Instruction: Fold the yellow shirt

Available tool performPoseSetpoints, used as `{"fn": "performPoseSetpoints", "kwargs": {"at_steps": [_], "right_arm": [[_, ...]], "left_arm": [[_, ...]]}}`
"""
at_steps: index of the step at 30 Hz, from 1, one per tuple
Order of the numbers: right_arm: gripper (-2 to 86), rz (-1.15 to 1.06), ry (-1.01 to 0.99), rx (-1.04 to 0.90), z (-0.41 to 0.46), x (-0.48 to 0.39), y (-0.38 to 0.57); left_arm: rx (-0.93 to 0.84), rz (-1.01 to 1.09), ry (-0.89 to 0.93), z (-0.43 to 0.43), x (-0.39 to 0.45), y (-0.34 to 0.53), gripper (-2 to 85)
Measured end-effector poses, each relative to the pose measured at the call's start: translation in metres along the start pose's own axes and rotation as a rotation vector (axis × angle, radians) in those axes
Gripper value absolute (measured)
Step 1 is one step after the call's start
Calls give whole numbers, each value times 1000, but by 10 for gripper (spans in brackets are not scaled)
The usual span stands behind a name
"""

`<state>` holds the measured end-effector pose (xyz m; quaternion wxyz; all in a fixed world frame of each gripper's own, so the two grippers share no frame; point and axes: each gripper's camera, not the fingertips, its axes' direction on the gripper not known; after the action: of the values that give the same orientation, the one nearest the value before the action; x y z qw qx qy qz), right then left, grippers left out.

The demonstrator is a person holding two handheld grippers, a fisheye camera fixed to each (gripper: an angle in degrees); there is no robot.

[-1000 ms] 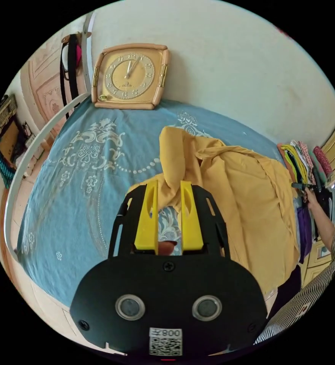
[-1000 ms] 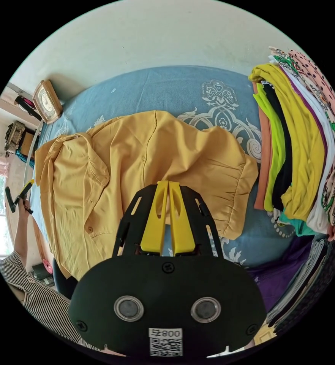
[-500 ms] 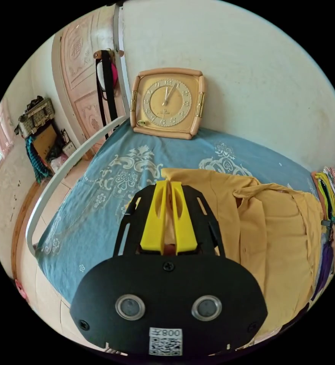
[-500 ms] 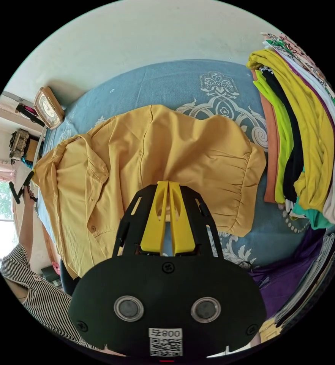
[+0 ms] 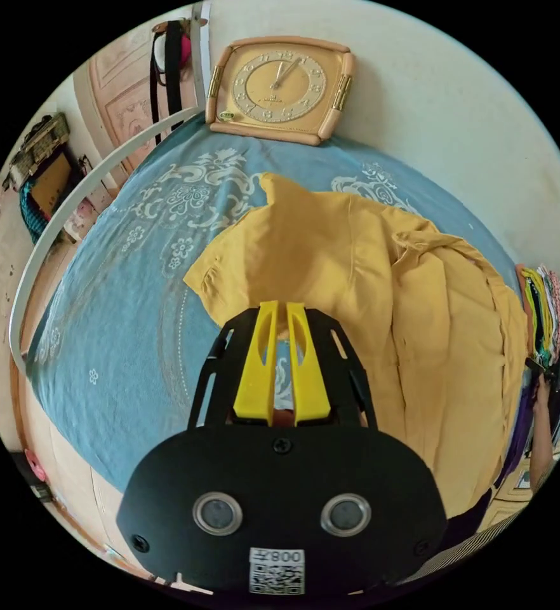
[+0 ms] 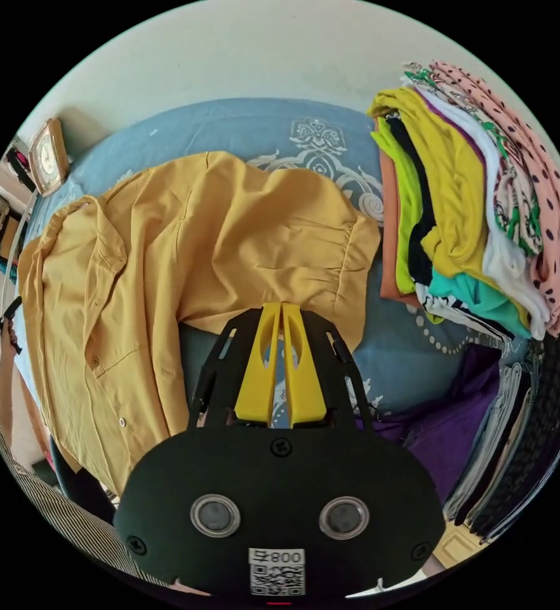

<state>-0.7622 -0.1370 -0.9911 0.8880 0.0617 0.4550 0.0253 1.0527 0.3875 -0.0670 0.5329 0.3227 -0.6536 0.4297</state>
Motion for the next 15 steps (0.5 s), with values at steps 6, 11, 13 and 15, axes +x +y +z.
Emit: {"fn": "performPoseSetpoints", "kwargs": {"at_steps": [6, 11, 13, 15], "right_arm": [[-3, 65, 62, 61, -40, 3, 9], [-1, 143, -57, 39, -53, 14, -4], [-2, 68, 20, 97, -69, -6, -10], [-2, 59, 131, -22, -57, -14, -22]], "left_arm": [[65, 41, 149, -29, 24, 46, 55], [68, -25, 246, -41, 32, 83, 56], [93, -29, 257, -50, 36, 97, 56], [57, -18, 241, -51, 41, 110, 56]]}}
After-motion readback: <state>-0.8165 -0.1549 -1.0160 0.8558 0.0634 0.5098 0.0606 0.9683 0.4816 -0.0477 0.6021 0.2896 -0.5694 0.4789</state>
